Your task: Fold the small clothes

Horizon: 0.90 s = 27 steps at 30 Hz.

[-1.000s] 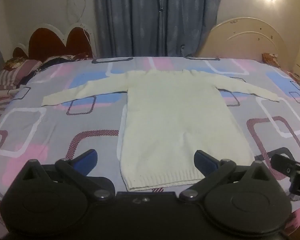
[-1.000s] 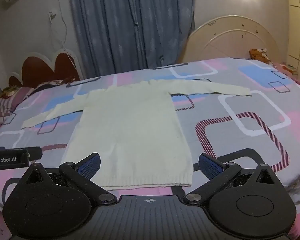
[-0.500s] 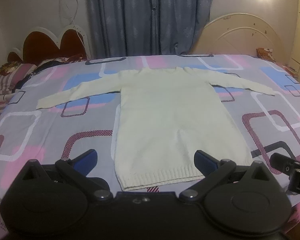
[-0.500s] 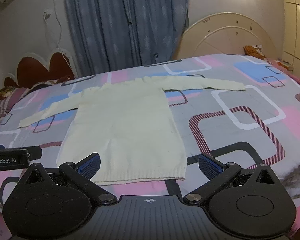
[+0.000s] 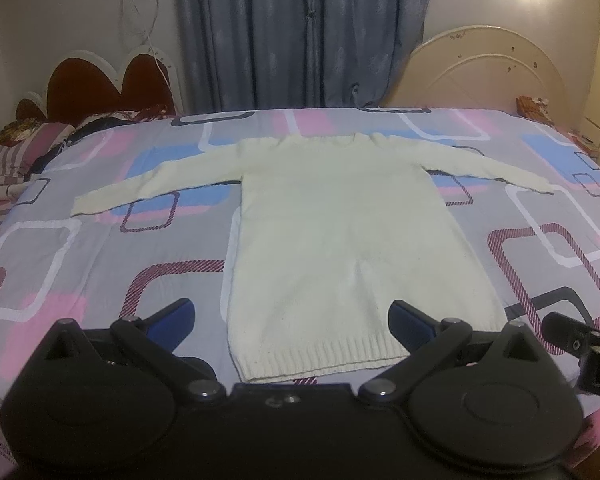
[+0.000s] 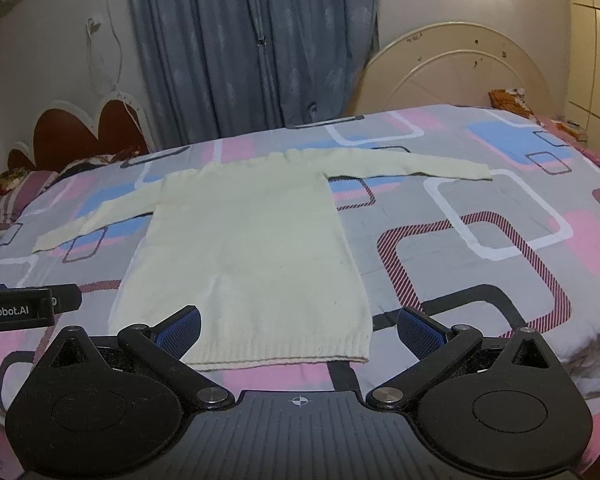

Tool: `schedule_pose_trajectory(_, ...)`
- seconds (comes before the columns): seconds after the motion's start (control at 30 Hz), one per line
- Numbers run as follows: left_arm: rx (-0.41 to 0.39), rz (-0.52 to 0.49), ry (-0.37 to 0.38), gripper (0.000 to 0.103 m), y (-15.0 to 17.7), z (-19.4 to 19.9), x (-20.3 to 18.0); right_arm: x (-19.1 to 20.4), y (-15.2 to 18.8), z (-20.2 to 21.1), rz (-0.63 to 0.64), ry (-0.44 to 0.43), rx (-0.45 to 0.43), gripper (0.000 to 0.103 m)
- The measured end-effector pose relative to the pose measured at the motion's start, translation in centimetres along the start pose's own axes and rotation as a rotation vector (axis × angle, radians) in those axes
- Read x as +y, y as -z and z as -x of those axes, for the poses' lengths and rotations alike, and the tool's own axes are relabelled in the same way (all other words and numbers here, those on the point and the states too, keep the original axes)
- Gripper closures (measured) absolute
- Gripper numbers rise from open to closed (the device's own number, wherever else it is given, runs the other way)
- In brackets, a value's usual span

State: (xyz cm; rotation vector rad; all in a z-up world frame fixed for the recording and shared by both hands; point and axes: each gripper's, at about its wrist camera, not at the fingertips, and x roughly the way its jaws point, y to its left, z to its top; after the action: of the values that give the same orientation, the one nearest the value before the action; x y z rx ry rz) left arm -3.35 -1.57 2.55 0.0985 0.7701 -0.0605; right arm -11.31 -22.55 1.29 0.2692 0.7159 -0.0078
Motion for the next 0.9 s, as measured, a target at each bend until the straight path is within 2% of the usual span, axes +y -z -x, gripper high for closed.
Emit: schedule_pose_trajectory(0.9,0.008,-0.002,-0.004,0.0,-0.22,-0.69,-0.55,-0.52,-0.31,-0.53,-0.007,0.008,0.003,0.0)
